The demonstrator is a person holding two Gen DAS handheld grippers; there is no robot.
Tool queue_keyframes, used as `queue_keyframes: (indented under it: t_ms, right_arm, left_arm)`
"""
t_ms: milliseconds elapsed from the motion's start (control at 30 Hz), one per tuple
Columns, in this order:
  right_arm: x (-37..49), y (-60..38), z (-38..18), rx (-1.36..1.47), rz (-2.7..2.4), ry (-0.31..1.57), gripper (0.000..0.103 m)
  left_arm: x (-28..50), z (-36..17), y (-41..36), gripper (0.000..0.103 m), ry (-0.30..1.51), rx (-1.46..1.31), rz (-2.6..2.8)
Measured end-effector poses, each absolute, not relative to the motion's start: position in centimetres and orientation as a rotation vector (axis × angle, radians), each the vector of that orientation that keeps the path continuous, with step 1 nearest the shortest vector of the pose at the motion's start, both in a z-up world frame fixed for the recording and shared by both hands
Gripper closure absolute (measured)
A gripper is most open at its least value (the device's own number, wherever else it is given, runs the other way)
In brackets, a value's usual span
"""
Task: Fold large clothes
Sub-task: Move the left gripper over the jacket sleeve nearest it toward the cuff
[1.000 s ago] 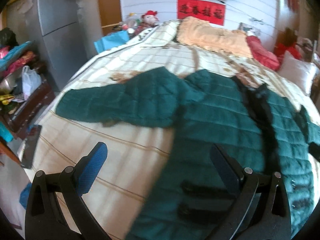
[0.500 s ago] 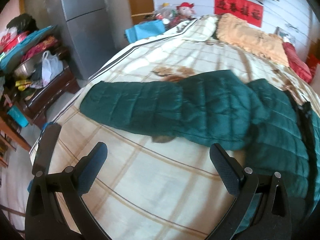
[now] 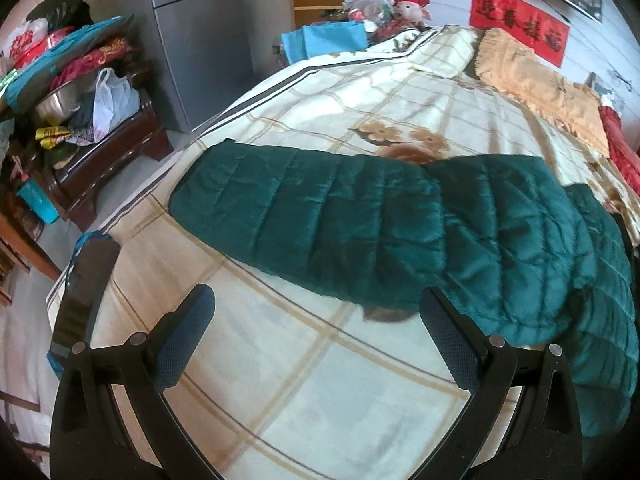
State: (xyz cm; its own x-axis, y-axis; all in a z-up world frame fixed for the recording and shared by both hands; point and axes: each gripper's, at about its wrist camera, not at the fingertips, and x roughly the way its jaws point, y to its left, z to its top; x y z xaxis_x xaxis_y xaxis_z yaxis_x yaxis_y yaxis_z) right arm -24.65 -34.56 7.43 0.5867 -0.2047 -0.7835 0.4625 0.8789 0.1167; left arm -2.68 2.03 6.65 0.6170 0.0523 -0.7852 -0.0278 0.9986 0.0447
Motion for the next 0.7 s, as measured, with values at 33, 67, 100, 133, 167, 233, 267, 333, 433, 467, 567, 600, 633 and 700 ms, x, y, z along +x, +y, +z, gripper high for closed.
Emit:
queue_keyframes:
  t_ms: [33, 67, 100, 133, 167, 233, 267, 333, 433, 467, 567, 600, 633, 700]
  right_arm:
    - [-24.7, -34.5, 7.4, 0.328, -0.393, 0.866, 0.000]
    - [-24.7, -34.5, 7.3, 0.330, -0.389, 0.868, 0.000]
    - [-24.7, -34.4, 7.3, 0.333, -0.387, 0.869, 0.000]
    - [-24.7, -34.4, 7.3, 0.337, -0.384, 0.868, 0.000]
    - [-24.8, -34.3, 7.3, 0.340, -0.381, 0.870, 0.000]
    - [-24.8, -34.1, 7.3, 0.339, -0.375, 0.876, 0.000]
    - [-24.8, -34.0, 7.3, 0.336, -0.371, 0.880, 0.000]
    - [-24.7, -33.9, 7.3, 0.333, -0.364, 0.887, 0.000]
    - [-24.8, -33.6, 7.2, 0.336, -0.355, 0.891, 0.000]
    - [-24.8, -33.6, 7.2, 0.340, -0.350, 0.893, 0.000]
    - [-24.6, -33.3, 7.0, 0.346, -0.342, 0.901, 0.000]
    - [-24.5, -33.1, 6.9, 0.343, -0.341, 0.906, 0.000]
    - [-24.5, -33.0, 6.8, 0.342, -0.339, 0.910, 0.000]
    - [-24.4, -32.9, 6.6, 0.344, -0.333, 0.922, 0.000]
  left_arm:
    - [-2.2, 6.5, 2.5, 0.001, 0.909, 0.021, 0.049]
    - [-1.7, 6.4, 3.0, 0.001, 0.915, 0.009, 0.055]
    - [-1.1, 6.3, 3.7, 0.001, 0.921, -0.006, 0.066]
    - [-0.6, 6.2, 4.4, 0.001, 0.926, -0.025, 0.078]
    - [0.0, 6.1, 5.2, 0.001, 0.932, -0.054, 0.092]
    - [1.1, 5.5, 7.1, 0.001, 0.950, -0.124, 0.125]
    - [1.7, 5.2, 8.0, 0.001, 0.963, -0.153, 0.143]
    - [2.6, 4.7, 9.5, 0.001, 0.974, -0.192, 0.174]
    - [3.5, 4.2, 10.8, 0.001, 0.963, -0.197, 0.233]
    - [3.9, 3.9, 11.3, 0.001, 0.962, -0.205, 0.253]
    - [4.8, 3.0, 12.5, 0.001, 0.966, -0.272, 0.261]
    - [5.0, 2.8, 12.8, 0.001, 0.963, -0.284, 0.261]
    - [5.2, 2.7, 12.9, 0.002, 0.954, -0.296, 0.260]
    - [5.5, 2.6, 13.0, 0.006, 0.933, -0.316, 0.251]
